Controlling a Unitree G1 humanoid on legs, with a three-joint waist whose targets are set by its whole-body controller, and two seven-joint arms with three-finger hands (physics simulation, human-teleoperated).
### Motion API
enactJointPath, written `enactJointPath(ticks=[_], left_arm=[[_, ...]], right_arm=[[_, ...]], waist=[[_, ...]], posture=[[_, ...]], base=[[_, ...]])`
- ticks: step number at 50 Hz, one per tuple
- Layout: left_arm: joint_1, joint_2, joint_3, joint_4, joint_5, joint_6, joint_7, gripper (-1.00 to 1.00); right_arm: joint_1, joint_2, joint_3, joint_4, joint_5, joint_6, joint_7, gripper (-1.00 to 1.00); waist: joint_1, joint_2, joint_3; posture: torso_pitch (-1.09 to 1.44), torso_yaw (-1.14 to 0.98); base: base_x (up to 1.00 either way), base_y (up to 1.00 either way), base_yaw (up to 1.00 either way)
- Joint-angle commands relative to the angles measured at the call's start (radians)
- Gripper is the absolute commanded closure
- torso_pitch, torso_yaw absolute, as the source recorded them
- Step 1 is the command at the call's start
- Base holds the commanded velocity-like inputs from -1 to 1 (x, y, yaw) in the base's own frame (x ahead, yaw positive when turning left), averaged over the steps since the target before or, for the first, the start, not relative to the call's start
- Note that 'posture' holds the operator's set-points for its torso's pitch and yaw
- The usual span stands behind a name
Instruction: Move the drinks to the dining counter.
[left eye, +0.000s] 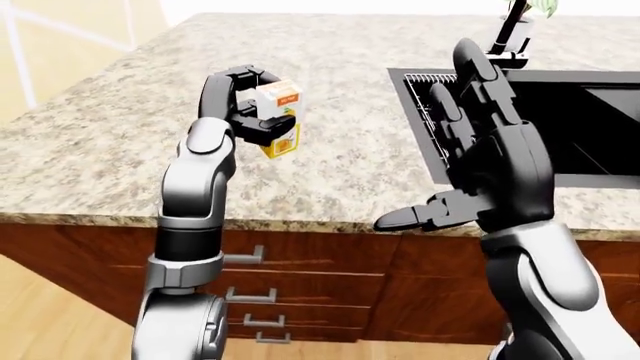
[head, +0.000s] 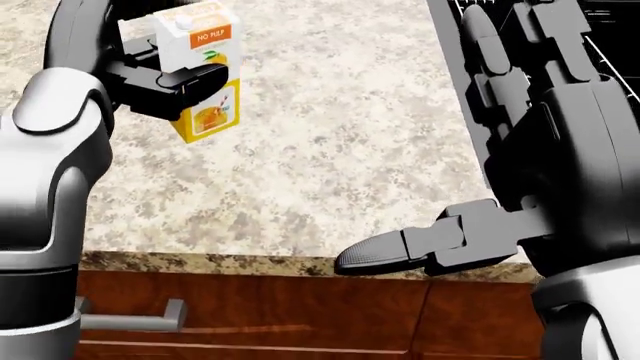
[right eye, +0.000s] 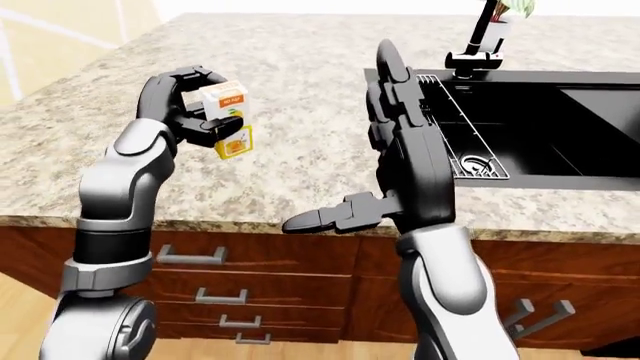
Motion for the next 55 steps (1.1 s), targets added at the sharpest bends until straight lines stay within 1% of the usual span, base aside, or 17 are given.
enactJointPath(ticks=[1,6,17,25,30,34,35,38,43,48,55], left_arm=[[-0.044,0.011,0.012,-0.039,-0.001,-0.063,0.005,1.0],[-0.037,0.005,0.012,0.011,-0.002,-0.102,0.006,1.0],[-0.035,0.0,0.01,0.109,-0.007,-0.177,0.007,1.0],[-0.015,-0.005,0.007,0.099,-0.007,-0.181,-0.001,1.0],[0.003,-0.007,0.007,0.106,-0.004,-0.199,-0.005,0.96],[0.009,-0.01,0.005,0.112,-0.003,-0.205,-0.005,0.88],[0.01,-0.01,0.004,0.111,-0.003,-0.203,-0.007,0.83],[0.012,-0.011,0.004,0.116,-0.001,-0.207,-0.008,0.76],[0.016,-0.012,0.003,0.117,0.001,-0.21,-0.012,0.73],[0.017,-0.013,0.004,0.112,0.001,-0.204,-0.013,0.59],[0.018,-0.012,0.004,0.109,0.001,-0.202,-0.016,0.51]], right_arm=[[-0.018,-0.003,-0.003,-0.019,-0.004,-0.034,-0.001,-1.0],[-0.005,0.003,0.005,-0.016,-0.01,-0.046,0.001,-1.0],[0.005,0.006,0.005,-0.011,-0.016,-0.057,0.008,-1.0],[0.01,0.011,0.01,-0.003,-0.021,-0.07,0.009,-1.0],[0.017,0.012,0.012,-0.003,-0.025,-0.075,0.012,-1.0],[0.024,0.012,0.012,0.003,-0.028,-0.085,0.016,-1.0],[0.027,0.012,0.011,0.008,-0.029,-0.091,0.017,-1.0],[0.035,0.015,0.015,0.013,-0.033,-0.1,0.018,-1.0],[0.034,0.015,0.013,0.011,-0.034,-0.097,0.02,-1.0],[0.03,0.015,0.012,0.008,-0.034,-0.092,0.021,-1.0],[0.03,0.015,0.013,0.009,-0.036,-0.094,0.021,-1.0]], waist=[[0.001,0.001,-0.028],[0.005,-0.001,-0.032],[0.015,-0.011,-0.041],[0.017,-0.012,-0.045],[0.016,-0.011,-0.047],[0.016,-0.009,-0.049],[0.016,-0.009,-0.049],[0.015,-0.008,-0.049],[0.014,-0.007,-0.049],[0.012,-0.005,-0.047],[0.009,-0.003,-0.045]], posture=[[0.0,0.0],[0.0,0.0],[0.0,0.0],[0.0,0.0],[0.0,0.0],[0.0,0.0],[0.0,0.0],[0.0,0.0],[0.0,0.0],[0.0,0.0],[0.0,0.0]], base=[[0.0,0.0,0.0],[0.0,0.0,0.0],[0.0,0.0,0.0],[0.0,0.0,0.0],[0.0,0.0,0.0],[0.0,0.0,0.0],[0.0,0.0,0.0],[0.0,0.0,0.0],[0.0,0.0,0.0],[0.0,0.0,0.0],[0.0,0.0,0.0]])
